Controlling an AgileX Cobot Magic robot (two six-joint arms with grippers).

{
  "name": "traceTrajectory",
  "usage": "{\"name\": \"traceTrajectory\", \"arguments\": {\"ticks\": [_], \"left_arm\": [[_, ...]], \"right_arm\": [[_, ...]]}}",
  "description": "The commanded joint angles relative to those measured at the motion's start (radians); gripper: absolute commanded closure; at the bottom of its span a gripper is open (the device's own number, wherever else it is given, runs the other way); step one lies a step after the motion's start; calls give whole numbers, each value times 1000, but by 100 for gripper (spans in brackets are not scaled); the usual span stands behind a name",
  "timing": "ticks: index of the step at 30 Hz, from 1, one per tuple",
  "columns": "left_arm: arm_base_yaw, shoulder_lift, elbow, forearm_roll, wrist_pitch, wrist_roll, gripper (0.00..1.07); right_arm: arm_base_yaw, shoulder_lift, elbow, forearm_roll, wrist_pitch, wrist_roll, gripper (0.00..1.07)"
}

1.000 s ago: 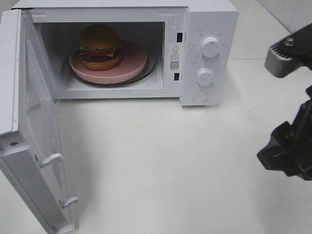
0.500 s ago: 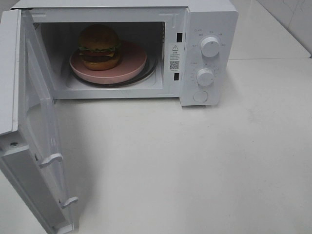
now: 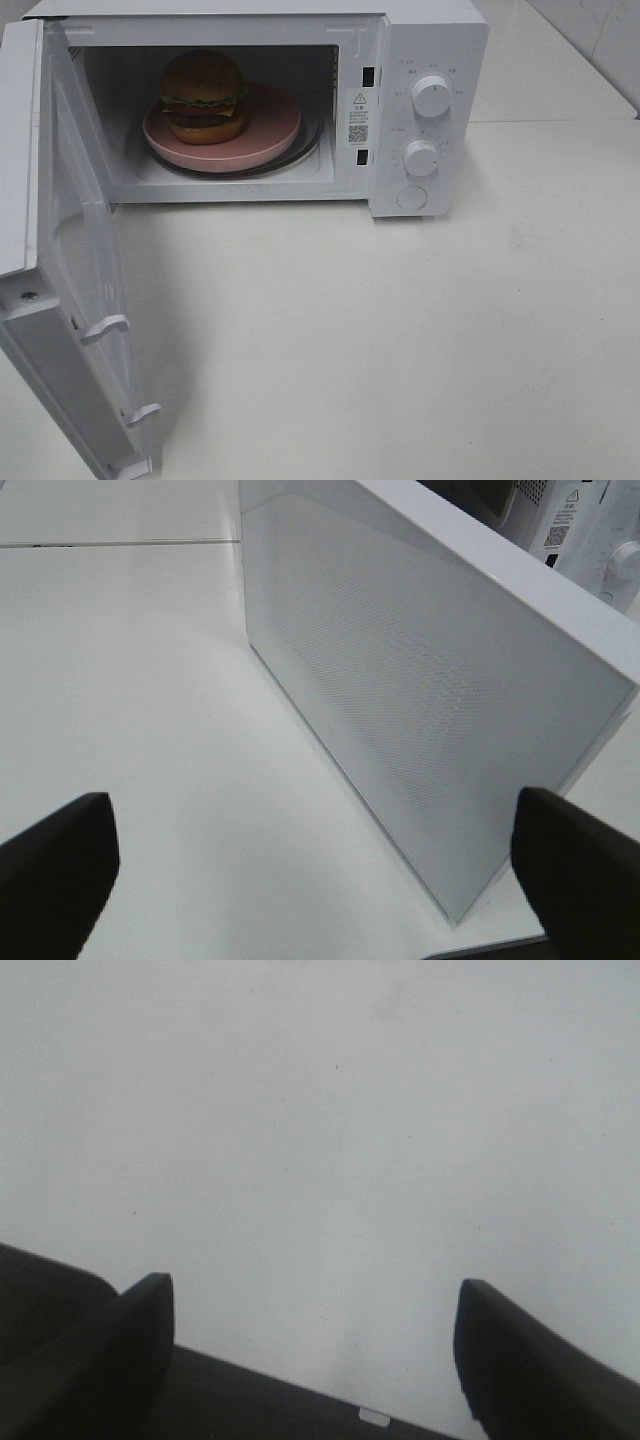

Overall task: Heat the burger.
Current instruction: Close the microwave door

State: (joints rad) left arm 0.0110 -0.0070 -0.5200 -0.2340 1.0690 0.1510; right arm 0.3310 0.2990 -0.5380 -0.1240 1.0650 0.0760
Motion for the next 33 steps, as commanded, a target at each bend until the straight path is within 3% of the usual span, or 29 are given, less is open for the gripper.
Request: {"name": "traceTrajectory", "arguments": {"ticks": [1, 15, 33], "left_arm": [[-4, -14, 2, 1, 6, 0, 7], [-4, -14, 2, 1, 6, 0, 7], [-4, -14, 2, 1, 6, 0, 7]], "right_arm": [[-61, -85, 10, 55, -32, -11, 31], [-221, -310, 39, 81, -71, -20, 31], [-249, -330, 39, 81, -71, -19, 31]]}}
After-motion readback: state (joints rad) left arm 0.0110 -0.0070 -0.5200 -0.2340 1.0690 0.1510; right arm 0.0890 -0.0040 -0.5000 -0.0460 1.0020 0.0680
